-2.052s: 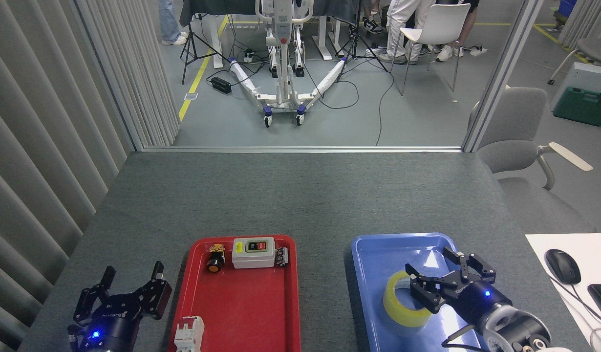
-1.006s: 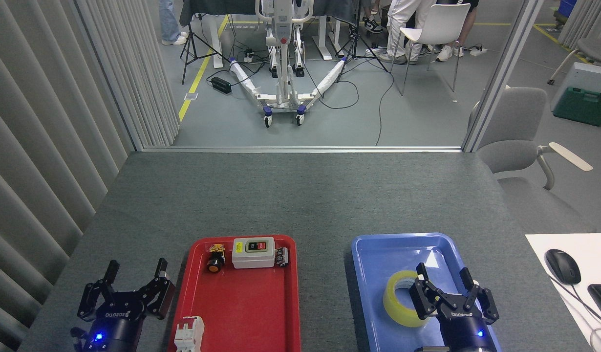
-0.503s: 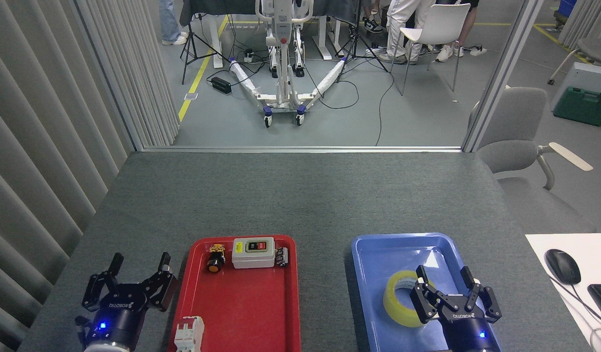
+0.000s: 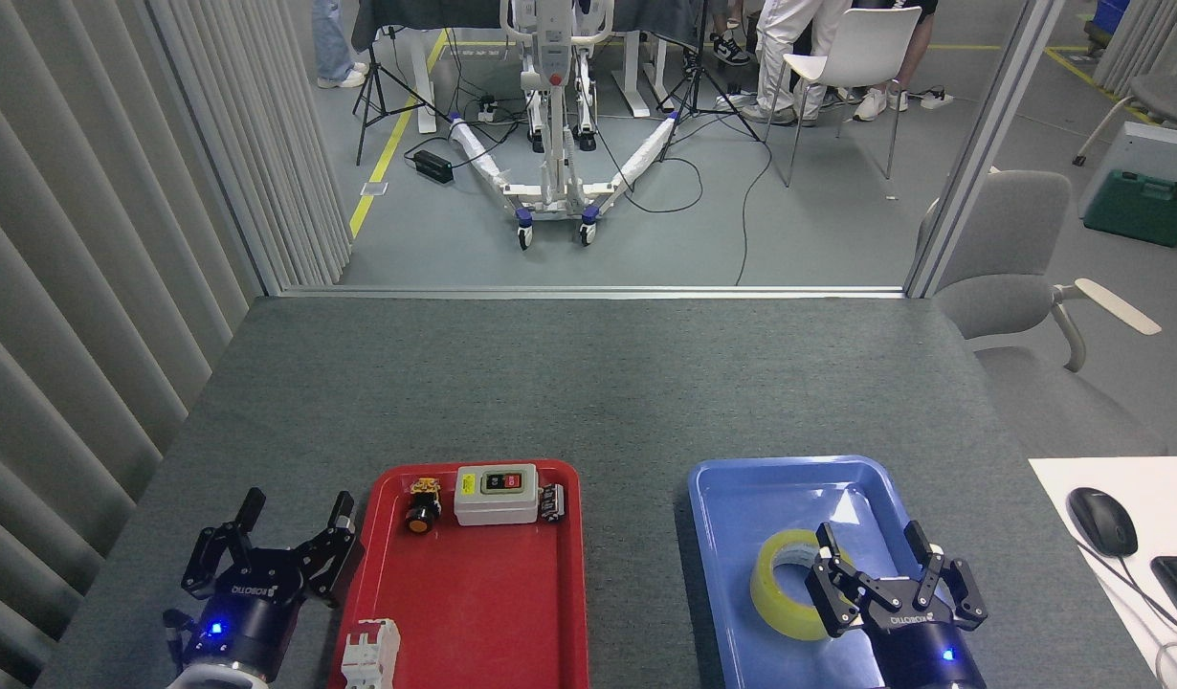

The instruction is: Place and move tape with both arms

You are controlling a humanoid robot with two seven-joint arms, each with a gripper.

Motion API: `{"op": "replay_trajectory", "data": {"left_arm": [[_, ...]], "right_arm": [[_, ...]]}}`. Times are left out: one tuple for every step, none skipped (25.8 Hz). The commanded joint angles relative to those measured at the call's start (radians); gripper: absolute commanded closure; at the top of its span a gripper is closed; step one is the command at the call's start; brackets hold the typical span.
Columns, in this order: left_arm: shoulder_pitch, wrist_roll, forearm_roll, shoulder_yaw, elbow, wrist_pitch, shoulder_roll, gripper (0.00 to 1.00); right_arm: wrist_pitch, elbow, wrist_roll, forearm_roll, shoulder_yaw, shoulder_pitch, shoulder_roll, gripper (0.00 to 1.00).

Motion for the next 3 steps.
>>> {"op": "replay_trajectory", "data": {"left_arm": [[-0.004, 0.003, -0.001, -0.013, 0.027, -0.013, 0.003, 0.00], [-0.003, 0.005, -0.003, -0.013, 0.025, -0.013, 0.008, 0.00], [-0.003, 0.009, -0.003, -0.013, 0.027, -0.013, 0.008, 0.00]], "right_arm": [[0.005, 0.002, -0.002, 0.000, 0.001, -0.001, -0.001, 0.00], [0.005, 0.005, -0.004, 0.000, 0.001, -0.001, -0.001, 0.00], [0.005, 0.005, -0.005, 0.000, 0.001, -0.001, 0.000, 0.00]]}}
